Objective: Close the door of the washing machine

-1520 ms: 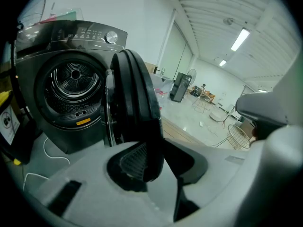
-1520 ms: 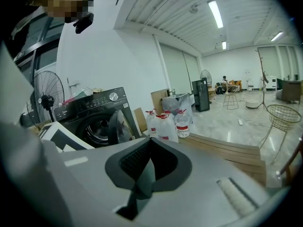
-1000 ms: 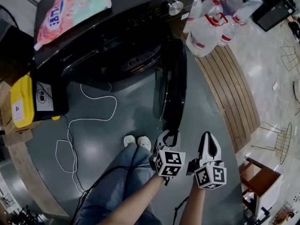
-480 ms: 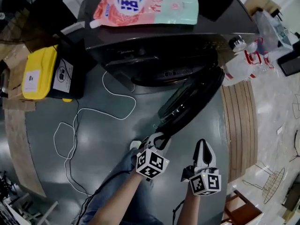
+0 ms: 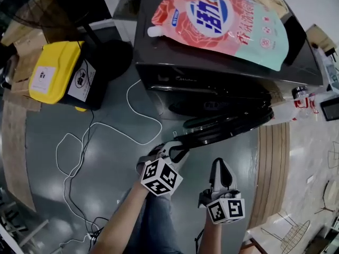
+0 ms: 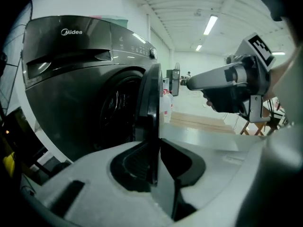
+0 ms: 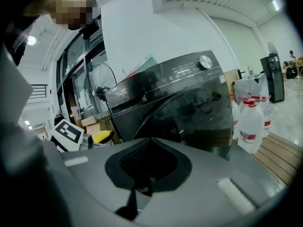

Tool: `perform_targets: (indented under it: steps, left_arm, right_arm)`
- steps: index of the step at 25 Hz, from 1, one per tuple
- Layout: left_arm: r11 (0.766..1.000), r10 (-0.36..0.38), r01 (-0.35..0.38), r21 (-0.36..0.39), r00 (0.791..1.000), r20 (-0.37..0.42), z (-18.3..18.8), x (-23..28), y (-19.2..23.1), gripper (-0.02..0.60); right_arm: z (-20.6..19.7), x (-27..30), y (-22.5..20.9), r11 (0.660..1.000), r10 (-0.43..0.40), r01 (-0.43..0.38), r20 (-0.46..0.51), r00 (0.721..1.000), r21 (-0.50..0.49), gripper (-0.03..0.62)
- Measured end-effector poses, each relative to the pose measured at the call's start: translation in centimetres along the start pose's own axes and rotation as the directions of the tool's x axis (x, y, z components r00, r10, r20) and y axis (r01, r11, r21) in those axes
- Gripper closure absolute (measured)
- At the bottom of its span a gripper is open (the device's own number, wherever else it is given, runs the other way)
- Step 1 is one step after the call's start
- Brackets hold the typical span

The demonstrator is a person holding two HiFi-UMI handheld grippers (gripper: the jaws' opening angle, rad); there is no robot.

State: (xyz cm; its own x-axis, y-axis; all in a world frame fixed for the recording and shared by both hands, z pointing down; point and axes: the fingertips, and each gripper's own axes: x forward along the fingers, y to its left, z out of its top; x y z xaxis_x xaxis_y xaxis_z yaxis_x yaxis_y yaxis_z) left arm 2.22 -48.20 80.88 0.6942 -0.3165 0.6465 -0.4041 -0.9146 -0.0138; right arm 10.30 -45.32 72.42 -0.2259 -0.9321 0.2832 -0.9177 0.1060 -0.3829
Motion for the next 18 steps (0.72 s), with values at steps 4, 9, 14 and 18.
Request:
perform_targets:
  steps: [4, 9, 14, 18]
  left_arm:
    - [0.999, -0.017, 0.017, 0.044, 1.0, 0.01, 0.4, 0.4, 3.8, 0.514]
    - [0.997, -0.017, 0.014, 0.075, 0.999, 0.033, 0.9, 1.0, 7.8, 0.509]
    - [0.996, 0.003, -0.005, 0.09, 1.0, 0.031, 1.5, 1.6, 10.4, 0.503]
    - [0.996, 0.02, -0.024, 0.091, 0.999, 0.037, 1.7, 1.7, 11.1, 0.495]
  right_arm:
    - [-0.3, 3.1, 1.6, 0.999, 0.045, -0.045, -0.01, 0.999, -0.013, 0.582]
    - [-1.0, 5.9, 3.1, 0.997, 0.072, -0.072, -0.026, 0.997, -0.019, 0.582]
    - [-1.6, 6.8, 3.8, 0.997, 0.078, -0.08, -0.049, 0.996, -0.024, 0.582]
    - [-1.9, 6.8, 3.6, 0.997, 0.068, -0.07, -0.062, 0.996, -0.019, 0.582]
